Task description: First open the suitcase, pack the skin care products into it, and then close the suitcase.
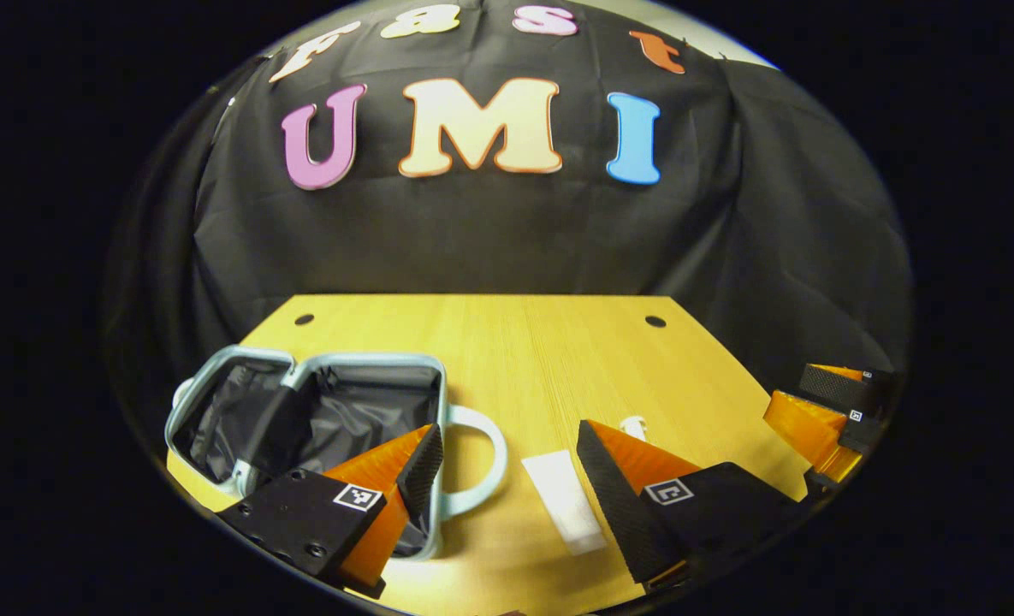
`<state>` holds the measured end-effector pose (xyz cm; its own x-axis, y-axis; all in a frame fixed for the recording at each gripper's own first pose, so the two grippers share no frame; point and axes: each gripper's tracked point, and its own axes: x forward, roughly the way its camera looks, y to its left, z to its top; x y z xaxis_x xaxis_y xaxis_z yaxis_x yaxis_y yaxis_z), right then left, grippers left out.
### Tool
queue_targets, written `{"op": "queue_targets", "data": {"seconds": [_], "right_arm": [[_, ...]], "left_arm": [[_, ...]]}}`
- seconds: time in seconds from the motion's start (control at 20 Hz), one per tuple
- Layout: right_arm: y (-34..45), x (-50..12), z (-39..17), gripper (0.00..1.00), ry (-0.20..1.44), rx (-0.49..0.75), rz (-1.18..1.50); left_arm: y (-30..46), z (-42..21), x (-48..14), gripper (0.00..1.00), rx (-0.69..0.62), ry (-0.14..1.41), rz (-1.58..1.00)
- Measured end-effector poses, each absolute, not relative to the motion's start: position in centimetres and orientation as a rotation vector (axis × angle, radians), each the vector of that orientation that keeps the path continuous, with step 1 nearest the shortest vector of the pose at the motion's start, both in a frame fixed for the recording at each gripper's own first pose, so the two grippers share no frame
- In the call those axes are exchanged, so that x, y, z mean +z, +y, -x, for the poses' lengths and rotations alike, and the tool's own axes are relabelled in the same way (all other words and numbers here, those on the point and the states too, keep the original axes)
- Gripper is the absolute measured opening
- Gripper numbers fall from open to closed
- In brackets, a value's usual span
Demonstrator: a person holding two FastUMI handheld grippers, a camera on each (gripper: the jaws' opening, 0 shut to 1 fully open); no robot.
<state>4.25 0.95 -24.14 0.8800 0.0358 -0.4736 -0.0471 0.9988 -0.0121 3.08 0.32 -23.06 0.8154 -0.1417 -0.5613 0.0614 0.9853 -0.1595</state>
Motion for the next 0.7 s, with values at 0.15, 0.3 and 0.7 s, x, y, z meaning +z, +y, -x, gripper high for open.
{"op": "queue_targets", "data": {"seconds": [0.15, 0.3, 0.7], "right_arm": [[0.6, -25.1, -4.0, 1.00, 0.514, 0.041, 0.030], [0.2, -25.1, -4.0, 1.00, 0.517, 0.029, 0.041], [-1.4, -26.0, -3.1, 1.00, 0.547, -0.021, 0.051]], "left_arm": [[-1.6, -2.3, -26.0, 0.95, -0.127, 0.694, 0.160], [-3.6, -1.7, -28.5, 0.96, -0.178, 0.792, 0.174], [-6.1, -0.6, -35.3, 0.90, -0.223, 1.013, 0.183]]}}
